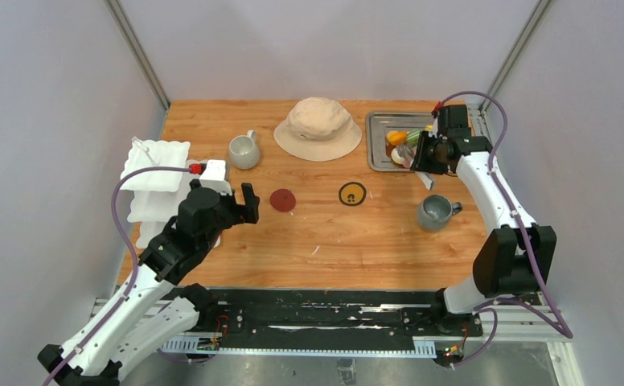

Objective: Serve the afternoon tea

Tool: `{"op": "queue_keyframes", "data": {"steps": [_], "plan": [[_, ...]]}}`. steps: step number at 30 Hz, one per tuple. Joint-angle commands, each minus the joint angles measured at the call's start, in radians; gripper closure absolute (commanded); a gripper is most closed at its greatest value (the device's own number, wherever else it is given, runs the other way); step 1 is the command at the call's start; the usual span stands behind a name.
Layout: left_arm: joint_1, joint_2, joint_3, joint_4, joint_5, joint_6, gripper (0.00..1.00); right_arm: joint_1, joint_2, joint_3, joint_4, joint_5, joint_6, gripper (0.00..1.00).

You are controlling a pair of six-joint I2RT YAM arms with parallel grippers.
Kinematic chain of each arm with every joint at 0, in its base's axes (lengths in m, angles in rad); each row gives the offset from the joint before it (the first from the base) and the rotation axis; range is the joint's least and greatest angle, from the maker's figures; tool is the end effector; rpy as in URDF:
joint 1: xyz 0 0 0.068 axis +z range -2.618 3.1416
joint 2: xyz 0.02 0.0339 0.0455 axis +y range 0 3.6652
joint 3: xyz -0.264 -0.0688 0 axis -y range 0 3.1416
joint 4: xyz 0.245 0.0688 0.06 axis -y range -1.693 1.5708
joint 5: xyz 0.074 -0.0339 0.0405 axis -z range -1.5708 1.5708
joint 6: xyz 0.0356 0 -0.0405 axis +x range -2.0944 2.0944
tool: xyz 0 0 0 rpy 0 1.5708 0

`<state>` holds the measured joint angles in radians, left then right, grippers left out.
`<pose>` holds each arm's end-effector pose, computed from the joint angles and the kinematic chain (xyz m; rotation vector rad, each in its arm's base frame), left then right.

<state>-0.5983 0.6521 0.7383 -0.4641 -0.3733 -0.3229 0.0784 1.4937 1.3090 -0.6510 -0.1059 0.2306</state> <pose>0.1302 -0.0730 0.3150 0.0196 1.9296 -0.2538 0.3236 0.0292 0.3096 0.1346 2.4142 0.2698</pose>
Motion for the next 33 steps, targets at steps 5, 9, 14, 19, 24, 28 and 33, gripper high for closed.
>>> {"op": "queue_keyframes", "data": {"steps": [5, 9, 14, 19, 24, 28, 33], "plan": [[0.005, -0.016, 0.009, 0.019, -0.028, 0.015, 0.02, -0.034, 0.06, 0.115, 0.065, -0.007, 0.07, 0.68], [0.005, -0.013, 0.009, 0.02, -0.03, 0.015, 0.02, -0.041, 0.085, 0.136, 0.079, -0.013, 0.082, 0.64], [0.004, -0.001, 0.01, 0.026, -0.03, 0.015, 0.02, -0.053, 0.123, 0.154, 0.093, -0.024, 0.094, 0.62], [0.005, 0.009, 0.01, 0.029, -0.027, 0.008, 0.02, -0.064, 0.159, 0.156, 0.113, -0.046, 0.105, 0.62], [0.004, 0.011, 0.007, 0.029, -0.029, 0.005, 0.02, -0.078, 0.167, 0.138, 0.145, -0.078, 0.129, 0.63], [0.005, 0.009, 0.009, 0.025, -0.032, 0.003, 0.02, -0.087, 0.162, 0.131, 0.161, -0.084, 0.138, 0.63], [0.005, 0.011, 0.009, 0.025, -0.031, -0.001, 0.02, -0.091, 0.155, 0.127, 0.175, -0.087, 0.144, 0.62]]}}
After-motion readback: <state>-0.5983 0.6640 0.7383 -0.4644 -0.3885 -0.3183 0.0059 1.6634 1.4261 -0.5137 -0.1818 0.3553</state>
